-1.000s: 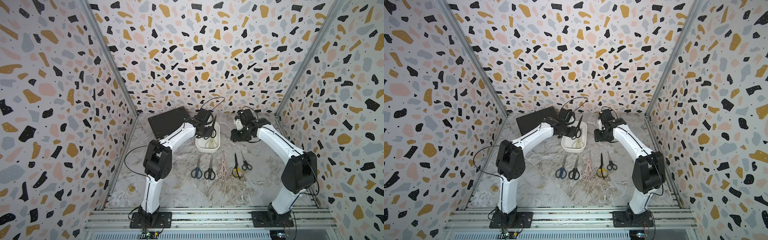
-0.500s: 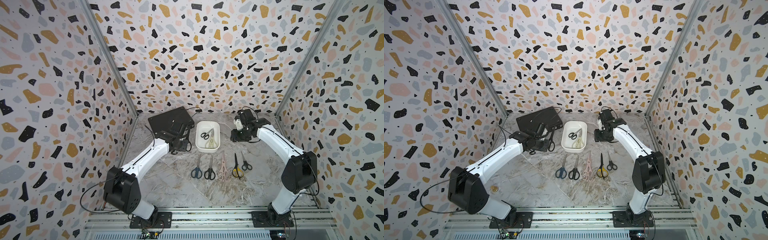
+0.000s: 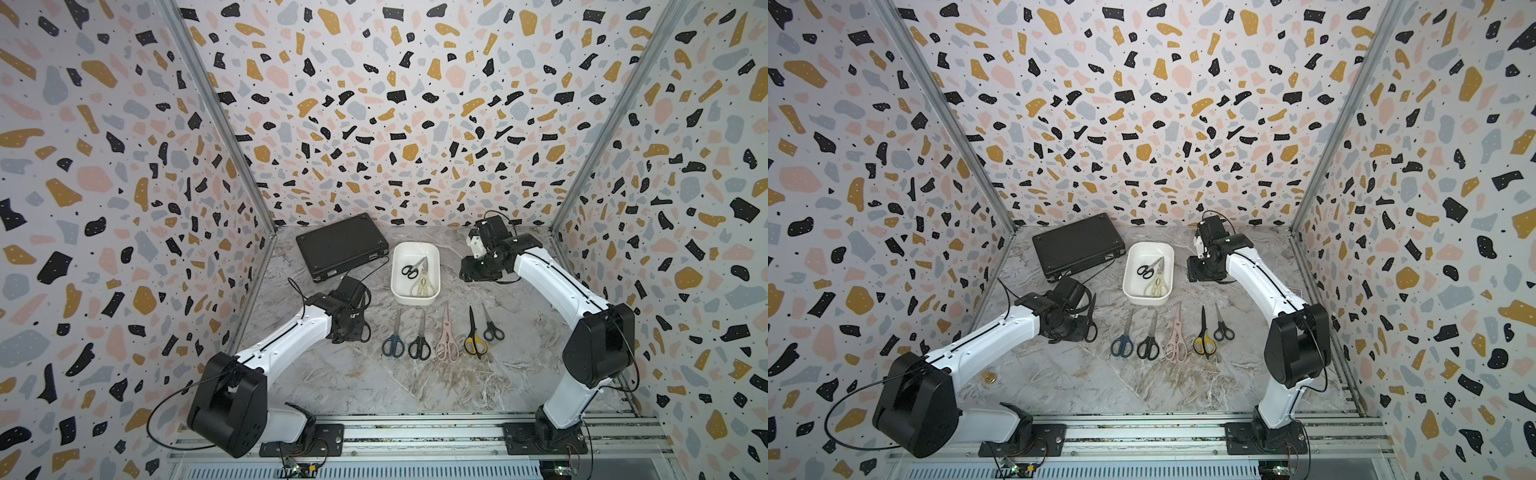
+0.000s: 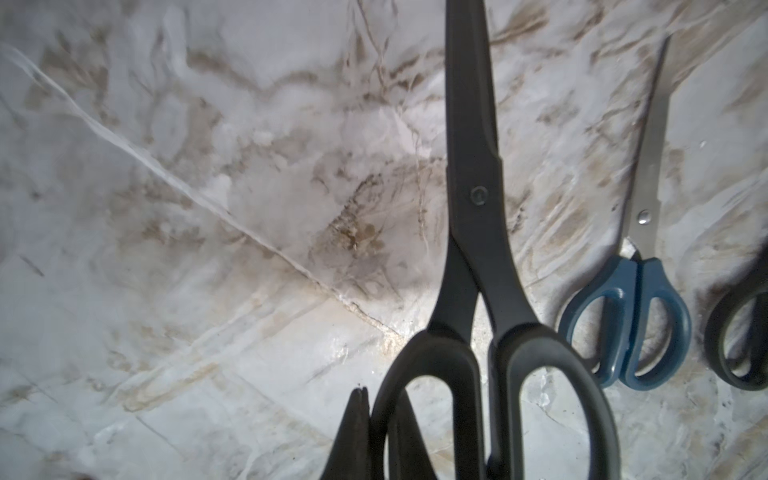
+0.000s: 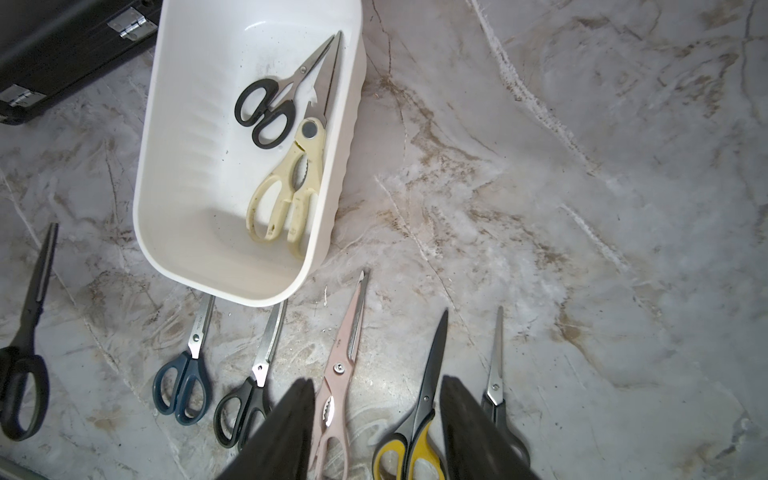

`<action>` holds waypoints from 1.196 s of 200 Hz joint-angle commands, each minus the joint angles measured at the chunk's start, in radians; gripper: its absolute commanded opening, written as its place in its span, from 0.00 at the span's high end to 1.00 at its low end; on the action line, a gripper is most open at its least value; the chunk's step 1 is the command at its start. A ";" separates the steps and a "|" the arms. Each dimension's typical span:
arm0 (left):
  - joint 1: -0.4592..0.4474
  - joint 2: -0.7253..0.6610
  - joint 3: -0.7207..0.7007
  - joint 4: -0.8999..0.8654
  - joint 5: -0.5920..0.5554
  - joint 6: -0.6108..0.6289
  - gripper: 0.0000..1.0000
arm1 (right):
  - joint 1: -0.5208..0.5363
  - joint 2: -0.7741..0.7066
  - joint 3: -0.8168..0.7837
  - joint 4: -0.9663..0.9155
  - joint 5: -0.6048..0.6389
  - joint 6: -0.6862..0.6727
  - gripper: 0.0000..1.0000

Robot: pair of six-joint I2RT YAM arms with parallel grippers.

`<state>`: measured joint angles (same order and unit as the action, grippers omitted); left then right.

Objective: Take the scissors out of the storage box
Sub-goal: Place the scissors at the center of the board.

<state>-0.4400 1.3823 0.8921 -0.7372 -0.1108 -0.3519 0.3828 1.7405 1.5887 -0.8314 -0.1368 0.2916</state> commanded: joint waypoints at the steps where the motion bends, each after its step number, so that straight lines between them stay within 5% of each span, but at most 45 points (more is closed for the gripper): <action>1: -0.008 0.018 -0.024 0.054 0.029 -0.085 1.00 | 0.008 -0.044 0.022 -0.028 -0.002 0.014 0.46; 83: -0.102 0.151 -0.006 0.062 -0.106 -0.079 1.00 | 0.014 -0.016 0.016 -0.010 -0.017 0.012 0.46; 150: -0.105 0.201 -0.024 0.089 -0.107 -0.094 0.99 | 0.016 0.000 0.022 -0.013 -0.017 0.006 0.46; 239: -0.108 0.187 -0.006 0.035 -0.152 -0.091 0.78 | 0.016 -0.002 0.019 -0.014 -0.014 0.008 0.46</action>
<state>-0.5457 1.5791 0.8631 -0.6666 -0.2325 -0.4385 0.3939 1.7412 1.5887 -0.8307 -0.1474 0.2947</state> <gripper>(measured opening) 0.218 0.543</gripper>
